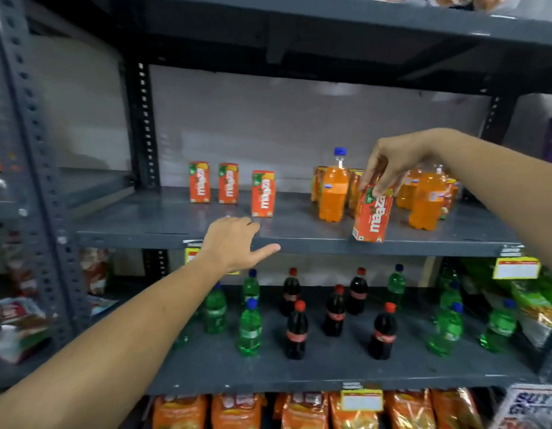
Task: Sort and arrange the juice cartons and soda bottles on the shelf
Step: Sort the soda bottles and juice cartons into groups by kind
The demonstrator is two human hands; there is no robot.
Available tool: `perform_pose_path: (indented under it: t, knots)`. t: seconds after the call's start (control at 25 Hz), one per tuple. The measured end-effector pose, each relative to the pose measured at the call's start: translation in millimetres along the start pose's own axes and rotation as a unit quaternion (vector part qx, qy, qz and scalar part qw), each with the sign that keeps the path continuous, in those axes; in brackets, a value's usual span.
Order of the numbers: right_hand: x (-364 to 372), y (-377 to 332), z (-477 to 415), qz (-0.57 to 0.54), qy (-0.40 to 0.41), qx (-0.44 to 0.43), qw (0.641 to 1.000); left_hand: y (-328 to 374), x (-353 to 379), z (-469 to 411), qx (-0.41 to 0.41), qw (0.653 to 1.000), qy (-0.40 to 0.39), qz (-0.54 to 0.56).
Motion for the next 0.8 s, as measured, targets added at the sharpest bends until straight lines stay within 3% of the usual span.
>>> perform_pose_path:
  t: [0.16,0.32,0.56,0.8]
  knots:
    - [9.2,-102.0,-47.6,0.008,0.007,-0.053,0.999,-88.5,4.7,33.6,-0.021,1.000,-0.007,0.002]
    - [9.1,-192.3,-98.8,0.028,0.021,-0.085,0.996,-137.9,8.5,49.4,0.014,0.999,-0.039,0.005]
    - [8.5,-280.7,-166.0,0.073,0.024,-0.099,0.992,-158.2,12.7,52.4,-0.013,0.999,-0.033,0.002]
    - [27.6,-310.1,-203.6,0.097,0.019,-0.105,0.990,-160.3,13.9,52.4,-0.022,1.000,-0.012,0.010]
Point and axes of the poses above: each hand's wrist, its own z-axis away from the middle knuckle, its own x-axis out of the palm, y = z × x, the point moved 8 cm from there along -z, towards the middle knuckle, and after that the axes turned 2 degrees about z, right-handed, at the moved point
